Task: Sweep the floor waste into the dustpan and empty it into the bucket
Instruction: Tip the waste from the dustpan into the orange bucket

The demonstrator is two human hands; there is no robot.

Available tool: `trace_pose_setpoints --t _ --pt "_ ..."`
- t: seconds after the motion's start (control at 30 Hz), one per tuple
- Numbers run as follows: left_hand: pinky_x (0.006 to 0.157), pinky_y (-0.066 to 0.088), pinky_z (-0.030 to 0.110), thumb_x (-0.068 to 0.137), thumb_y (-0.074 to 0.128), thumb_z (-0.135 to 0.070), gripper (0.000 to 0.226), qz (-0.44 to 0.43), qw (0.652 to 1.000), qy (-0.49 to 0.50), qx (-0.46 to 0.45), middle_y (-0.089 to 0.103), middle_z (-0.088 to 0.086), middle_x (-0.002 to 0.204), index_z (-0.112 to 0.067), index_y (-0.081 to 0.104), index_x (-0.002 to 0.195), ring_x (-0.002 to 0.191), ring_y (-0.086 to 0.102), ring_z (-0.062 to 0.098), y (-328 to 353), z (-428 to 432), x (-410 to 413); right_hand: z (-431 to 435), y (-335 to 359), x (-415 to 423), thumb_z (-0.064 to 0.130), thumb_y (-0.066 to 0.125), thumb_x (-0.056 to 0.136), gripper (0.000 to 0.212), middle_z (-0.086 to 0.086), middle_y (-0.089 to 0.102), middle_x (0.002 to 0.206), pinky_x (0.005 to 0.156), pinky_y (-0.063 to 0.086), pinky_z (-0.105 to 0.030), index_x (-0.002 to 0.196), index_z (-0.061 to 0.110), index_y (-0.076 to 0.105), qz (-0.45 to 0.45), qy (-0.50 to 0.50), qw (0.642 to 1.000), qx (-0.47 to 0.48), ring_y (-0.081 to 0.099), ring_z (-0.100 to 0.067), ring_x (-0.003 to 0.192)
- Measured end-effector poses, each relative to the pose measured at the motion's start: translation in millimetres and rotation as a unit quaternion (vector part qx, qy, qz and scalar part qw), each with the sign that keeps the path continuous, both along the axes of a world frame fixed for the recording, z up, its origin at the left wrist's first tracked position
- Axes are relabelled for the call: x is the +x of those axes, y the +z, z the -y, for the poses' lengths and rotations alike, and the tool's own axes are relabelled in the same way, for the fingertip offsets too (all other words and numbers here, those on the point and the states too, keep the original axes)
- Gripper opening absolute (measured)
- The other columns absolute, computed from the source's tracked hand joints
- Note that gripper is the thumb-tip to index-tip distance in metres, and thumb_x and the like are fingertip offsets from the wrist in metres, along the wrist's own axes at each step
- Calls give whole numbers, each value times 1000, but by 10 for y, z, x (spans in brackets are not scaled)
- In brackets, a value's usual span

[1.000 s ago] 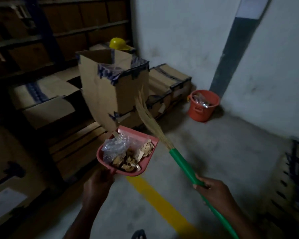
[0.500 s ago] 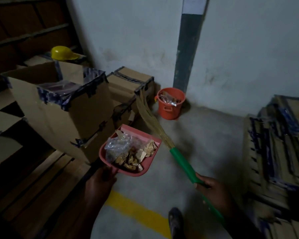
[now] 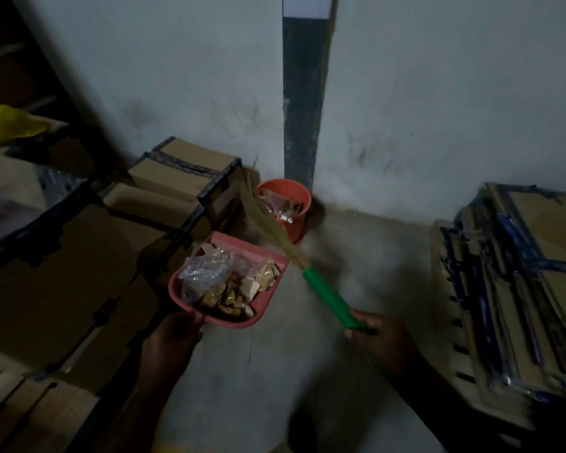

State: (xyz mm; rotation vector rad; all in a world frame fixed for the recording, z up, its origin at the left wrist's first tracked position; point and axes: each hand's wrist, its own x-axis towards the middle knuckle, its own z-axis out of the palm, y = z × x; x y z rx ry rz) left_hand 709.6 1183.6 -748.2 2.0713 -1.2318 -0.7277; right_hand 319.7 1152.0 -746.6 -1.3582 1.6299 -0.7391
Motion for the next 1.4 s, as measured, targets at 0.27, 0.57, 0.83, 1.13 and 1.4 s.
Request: trace_pose_setpoints --t 0.27,0.57,0.83,1.13,1.4 --pt "70 56 35 81 63 -67 35 -67 998 12 3 72 -12 84 -38 71 98 77 68 7 175 1408 -302 1447 108 -220 12 79 80 47 25 69 71 60 50 -17 125 18 67 17 -35 999 6 62 7 62" --pt "73 60 49 77 65 -68 27 -120 992 24 13 72 -8 88 -48 65 96 80 71 16 -90 3424 -232 3366 -139 -63 9 74 85 43 10 60 45 35 37 -18 126 19 65 16 -63 996 63 48 -3 36" --pt "72 59 44 89 65 -52 21 -48 998 -6 34 71 -8 87 -34 68 99 78 69 16 -155 5195 -236 5088 -2 -83 14 76 84 40 20 52 48 45 39 -9 123 18 67 -65 -9 997 48 52 7 42" --pt "77 52 33 96 54 -46 21 50 992 9 118 66 -8 104 -33 62 111 92 65 15 -490 6525 -489 7016 -160 -134 29 75 78 59 24 56 64 53 39 -2 128 3 61 -97 147 983 53 54 16 50" --pt "85 49 33 98 54 -37 30 80 976 14 204 68 7 115 -22 62 122 104 65 28 -865 7530 -895 8511 -447 -380 88 56 64 71 9 73 101 86 53 -26 111 36 68 -143 348 925 47 64 2 94"
